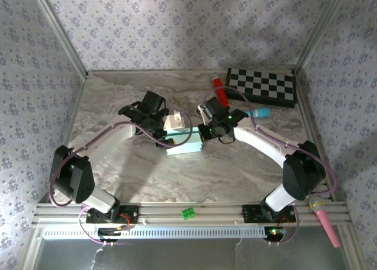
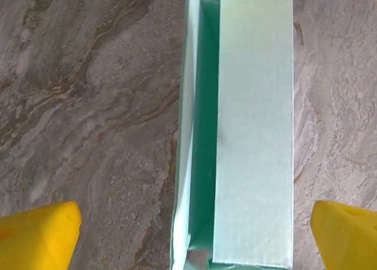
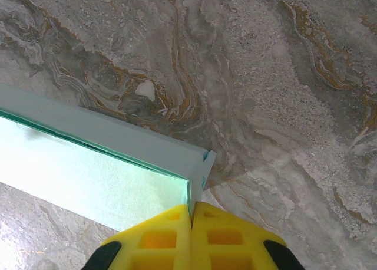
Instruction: Fold the paper box
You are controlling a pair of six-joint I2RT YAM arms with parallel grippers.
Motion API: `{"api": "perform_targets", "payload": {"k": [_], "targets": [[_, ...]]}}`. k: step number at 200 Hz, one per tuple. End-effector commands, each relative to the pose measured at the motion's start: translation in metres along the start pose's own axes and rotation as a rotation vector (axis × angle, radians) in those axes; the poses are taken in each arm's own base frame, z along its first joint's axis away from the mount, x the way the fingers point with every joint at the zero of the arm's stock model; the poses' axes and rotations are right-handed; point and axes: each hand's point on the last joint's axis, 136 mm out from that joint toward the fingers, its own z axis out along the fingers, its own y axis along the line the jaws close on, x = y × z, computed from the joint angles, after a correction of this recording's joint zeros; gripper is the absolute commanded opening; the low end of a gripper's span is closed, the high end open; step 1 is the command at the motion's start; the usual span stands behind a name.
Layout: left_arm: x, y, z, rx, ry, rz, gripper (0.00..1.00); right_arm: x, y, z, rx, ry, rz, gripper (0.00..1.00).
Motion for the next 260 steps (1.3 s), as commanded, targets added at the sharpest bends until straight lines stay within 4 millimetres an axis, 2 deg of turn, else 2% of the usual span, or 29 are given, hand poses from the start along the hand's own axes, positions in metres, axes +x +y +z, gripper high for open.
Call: {"api": "perform_targets", "payload": {"k": [1,19,41,99,170,175,217,260], "targets": [[-0.006,-0.011,0.008,0.064,0.002,0.071,0.99,0.007,0.001,0.003,0.004,0.035,-0.016,0.06],[-0.003,-0.016,0.018,0.073,0.034,0.072,0.98,0.007,0.001,0.002,0.003,0.033,-0.014,0.06],[-0.005,-0.012,0.030,0.039,0.049,0.082,0.92,0.006,0.001,0.000,0.001,0.029,-0.013,0.06],[0.001,-0.015,0.044,0.003,0.103,0.118,0.74,0.005,0.005,-0.001,-0.028,0.023,-0.006,0.06],[0.003,-0.019,0.052,-0.003,0.128,0.132,0.58,0.003,0.011,-0.002,-0.084,0.021,0.023,0.06],[0.003,-0.020,0.052,0.000,0.129,0.133,0.57,-0.003,0.014,-0.002,-0.095,-0.003,0.021,0.06],[0.003,-0.023,0.054,0.010,0.137,0.138,0.49,-0.006,0.020,-0.003,-0.136,-0.007,0.035,0.06],[0.003,-0.026,0.057,0.021,0.145,0.146,0.48,-0.009,0.024,-0.003,-0.170,-0.010,0.056,0.06]]}}
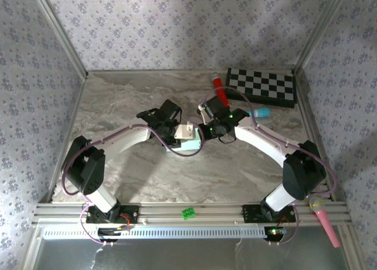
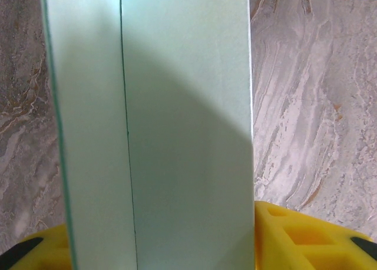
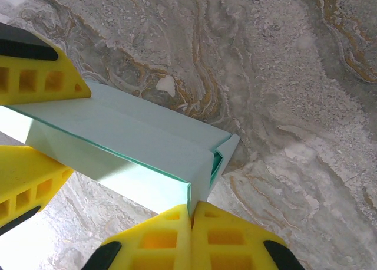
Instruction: Fold the paper box
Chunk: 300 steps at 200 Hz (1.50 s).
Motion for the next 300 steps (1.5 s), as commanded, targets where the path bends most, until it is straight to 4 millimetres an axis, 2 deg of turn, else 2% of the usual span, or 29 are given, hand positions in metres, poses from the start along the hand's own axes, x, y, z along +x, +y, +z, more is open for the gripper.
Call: {"api": "perform_targets", "payload": {"k": [1,174,228,291,293,300], "targets": [[0.002,-0.010,0.011,0.039,0.023,0.023,0.48,-0.009,0.016,-0.001,-0.086,-0.027,0.019,0.06],[0.000,-0.010,0.015,0.039,0.027,0.038,0.47,-0.014,0.025,0.007,-0.149,-0.009,0.087,0.08],[0.000,-0.011,0.015,0.040,0.026,0.044,0.47,0.004,0.007,0.022,-0.020,0.033,0.054,0.05],[0.000,-0.009,0.016,0.034,0.026,0.048,0.46,0.015,0.001,0.037,0.041,0.066,0.040,0.02],[0.000,-0.009,0.016,0.035,0.026,0.049,0.46,0.025,-0.003,0.041,0.052,0.090,0.041,0.02],[0.001,-0.010,0.017,0.036,0.026,0.048,0.46,0.029,-0.006,0.043,0.064,0.100,0.040,0.02]]}}
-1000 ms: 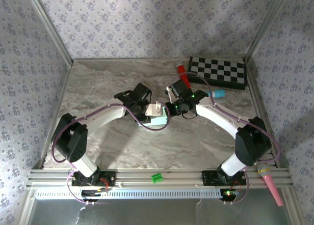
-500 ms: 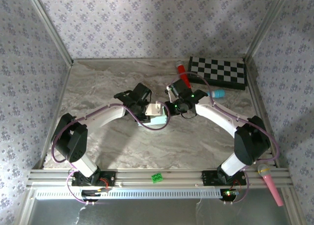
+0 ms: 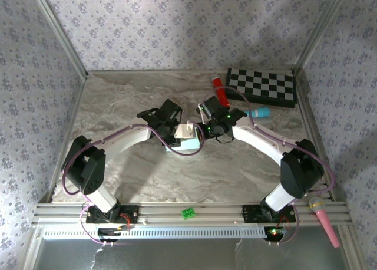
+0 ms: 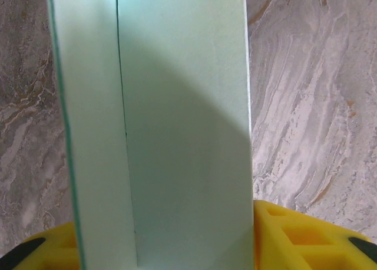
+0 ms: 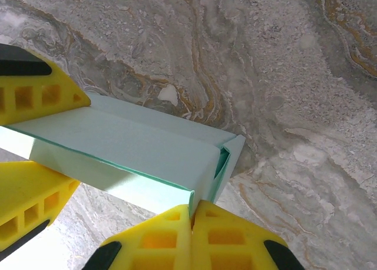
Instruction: Fold the paper box
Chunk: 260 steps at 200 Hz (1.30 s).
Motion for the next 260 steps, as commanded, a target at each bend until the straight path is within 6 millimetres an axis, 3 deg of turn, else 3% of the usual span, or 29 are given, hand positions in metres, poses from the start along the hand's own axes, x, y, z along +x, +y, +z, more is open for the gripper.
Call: {"api": "perform_targets", "payload": {"k": [1,134,179,260], "targets": [[-0.002,-0.014,0.015,0.055,0.004,0.056,0.46,0.033,-0.009,0.033,0.053,0.109,-0.026,0.02],[-0.004,-0.009,0.011,0.025,-0.005,0.065,0.47,0.057,-0.020,0.047,0.105,0.133,-0.004,0.00],[-0.016,-0.002,-0.004,-0.013,-0.060,0.062,0.63,0.050,-0.025,0.039,0.132,0.108,0.024,0.00],[-0.031,0.010,-0.035,-0.103,-0.144,0.058,0.82,0.034,-0.029,0.028,0.135,0.054,0.073,0.00]]}}
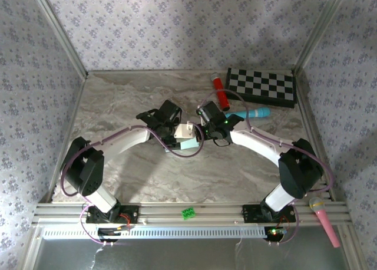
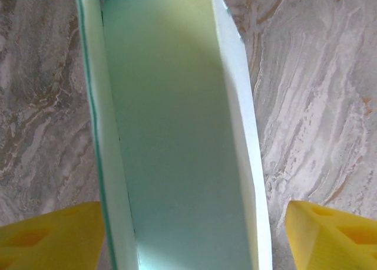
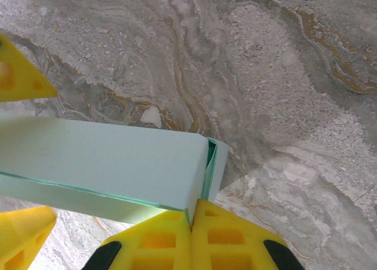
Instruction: Fold the paper box
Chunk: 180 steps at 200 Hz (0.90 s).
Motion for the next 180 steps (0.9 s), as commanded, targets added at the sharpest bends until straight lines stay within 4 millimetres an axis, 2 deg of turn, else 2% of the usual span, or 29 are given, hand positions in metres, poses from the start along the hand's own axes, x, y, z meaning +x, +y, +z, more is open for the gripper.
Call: {"api": "perform_targets", "payload": {"k": [1,61,100,138,147,149,152,180], "targets": [[-0.029,0.007,-0.029,-0.054,-0.128,0.031,0.82,0.038,-0.021,0.012,0.077,0.136,0.038,0.00],[-0.039,0.017,-0.063,-0.131,-0.194,-0.043,0.89,0.022,-0.016,0.007,0.066,0.103,0.042,0.00],[-0.040,0.037,-0.099,-0.251,-0.272,-0.220,0.90,0.013,-0.013,0.004,0.063,0.084,0.042,0.04],[-0.021,0.061,-0.133,-0.395,-0.323,-0.548,0.84,0.010,-0.010,0.003,0.053,0.080,0.041,0.07],[-0.013,0.061,-0.137,-0.417,-0.321,-0.616,0.84,0.010,-0.010,0.003,0.052,0.082,0.039,0.09],[-0.011,0.061,-0.138,-0.422,-0.322,-0.632,0.84,0.001,-0.006,-0.001,0.041,0.060,0.038,0.09],[-0.008,0.061,-0.139,-0.430,-0.320,-0.652,0.84,-0.002,-0.004,-0.002,0.038,0.054,0.038,0.10],[0.013,0.056,-0.145,-0.465,-0.340,-0.865,0.80,-0.006,-0.001,-0.004,0.024,0.046,0.036,0.14]]}}
